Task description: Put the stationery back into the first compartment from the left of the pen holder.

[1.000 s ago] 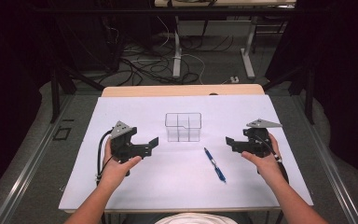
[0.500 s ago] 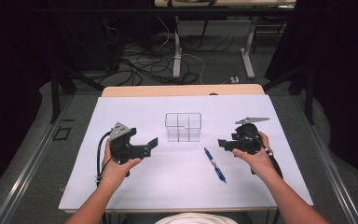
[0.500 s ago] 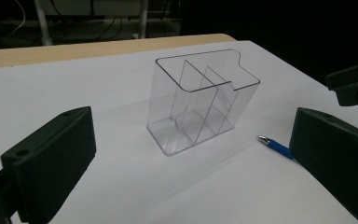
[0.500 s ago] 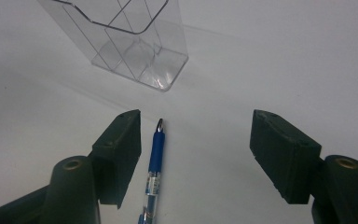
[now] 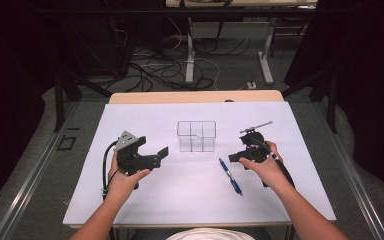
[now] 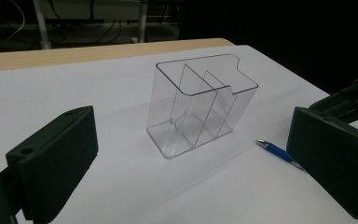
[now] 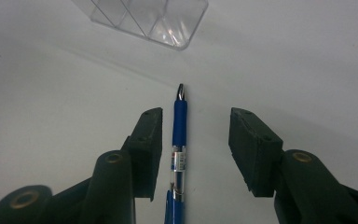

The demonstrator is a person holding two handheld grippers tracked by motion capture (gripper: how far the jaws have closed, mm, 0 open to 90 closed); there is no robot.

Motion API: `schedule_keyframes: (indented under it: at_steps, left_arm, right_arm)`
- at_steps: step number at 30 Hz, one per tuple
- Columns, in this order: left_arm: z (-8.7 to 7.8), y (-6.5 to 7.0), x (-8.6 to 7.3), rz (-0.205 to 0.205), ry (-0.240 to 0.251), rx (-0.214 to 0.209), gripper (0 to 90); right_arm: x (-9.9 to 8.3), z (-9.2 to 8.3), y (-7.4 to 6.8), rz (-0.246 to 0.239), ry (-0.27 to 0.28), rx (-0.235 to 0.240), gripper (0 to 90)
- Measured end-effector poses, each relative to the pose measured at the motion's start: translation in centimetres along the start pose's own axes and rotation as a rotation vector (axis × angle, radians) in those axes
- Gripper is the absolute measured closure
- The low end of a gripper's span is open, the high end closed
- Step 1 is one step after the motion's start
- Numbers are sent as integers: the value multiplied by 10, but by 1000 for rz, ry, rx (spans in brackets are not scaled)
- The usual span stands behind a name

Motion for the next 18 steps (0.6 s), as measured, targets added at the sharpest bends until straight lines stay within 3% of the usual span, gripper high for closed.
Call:
schedule_keyframes:
  at_steps: [5,7,8,10,12,13,14,15,16,18]
  left_arm:
    - [0,0,0,-1,2,0,19]
    - [-1,0,0,10,9,1,21]
    - [-1,0,0,11,9,2,21]
    - [-1,-1,0,4,9,4,24]
    - [-1,-1,0,10,5,8,27]
    - [0,-1,0,11,4,9,28]
    - [0,-1,-1,6,1,10,30]
    - [0,-1,-1,9,2,11,31]
    - [1,-1,-1,10,1,10,32]
    - [1,-1,-1,16,0,12,34]
  right_arm:
    - [-4,9,-4,36,-74,9,586]
    - [-6,13,-5,24,-61,13,598]
    - [-9,16,-4,5,-76,19,615]
    - [-11,16,-4,15,-109,9,619]
    - [-12,20,-5,28,-96,19,631]
    - [-14,20,-5,29,-115,24,634]
    - [-13,24,-5,29,-72,32,639]
    - [-15,24,-5,29,-95,31,644]
    - [-19,23,-5,26,-161,26,650]
    - [-20,27,-6,25,-159,31,656]
Point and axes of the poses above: each handheld gripper's, and its own axes: z roughly forward along the jaws, x roughly out of its top, y roughly to its right, the point moved 8 cm from there along z, roughly forward along the jaws, and after that the axes turned 13 degrees about -z, right-handed, at the moved point
